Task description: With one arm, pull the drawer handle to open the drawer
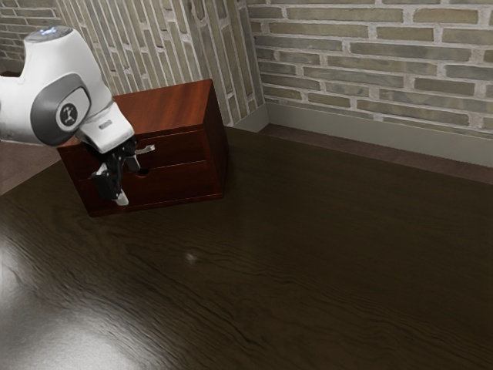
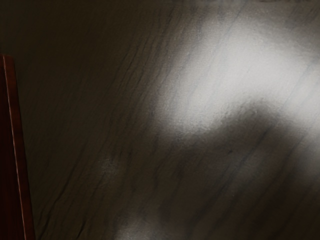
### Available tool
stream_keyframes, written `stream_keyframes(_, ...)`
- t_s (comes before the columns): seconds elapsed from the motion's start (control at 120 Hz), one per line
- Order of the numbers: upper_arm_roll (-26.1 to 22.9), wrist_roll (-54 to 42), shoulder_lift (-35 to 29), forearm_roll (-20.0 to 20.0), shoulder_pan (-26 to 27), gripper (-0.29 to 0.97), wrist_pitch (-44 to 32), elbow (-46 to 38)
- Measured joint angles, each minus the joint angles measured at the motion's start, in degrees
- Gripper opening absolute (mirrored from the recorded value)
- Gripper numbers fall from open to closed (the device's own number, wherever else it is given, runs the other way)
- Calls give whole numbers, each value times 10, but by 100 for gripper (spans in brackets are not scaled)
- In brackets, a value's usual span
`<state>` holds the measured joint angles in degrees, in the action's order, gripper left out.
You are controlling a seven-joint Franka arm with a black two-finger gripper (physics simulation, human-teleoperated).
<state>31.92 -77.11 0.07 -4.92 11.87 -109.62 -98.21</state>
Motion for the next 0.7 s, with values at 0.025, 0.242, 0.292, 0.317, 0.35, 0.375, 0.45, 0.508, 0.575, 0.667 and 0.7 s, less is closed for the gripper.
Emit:
stream_keyframes(0.025, 6, -3, 3, 5, 6, 68, -1, 3)
stream_keyframes(0.242, 27, -18, 28, 29, 11, 68, -6, 26)
stream_keyframes(0.292, 28, -20, 30, 31, -1, 68, -7, 27)
stream_keyframes(0.317, 28, -21, 30, 32, -8, 68, -7, 27)
stream_keyframes(0.35, 28, -21, 30, 32, -17, 68, -7, 27)
stream_keyframes(0.375, 27, -22, 31, 33, -25, 68, -7, 27)
stream_keyframes(0.45, 26, -23, 41, 34, -46, 68, -8, 33)
stream_keyframes(0.508, 24, -24, 50, 35, -48, 68, -8, 39)
stream_keyframes(0.575, 23, -25, 59, 38, -40, 68, -8, 48)
stream_keyframes(0.667, 23, -26, 69, 40, -37, 68, -8, 58)
stream_keyframes(0.7, 23, -27, 72, 41, -40, 68, -8, 61)
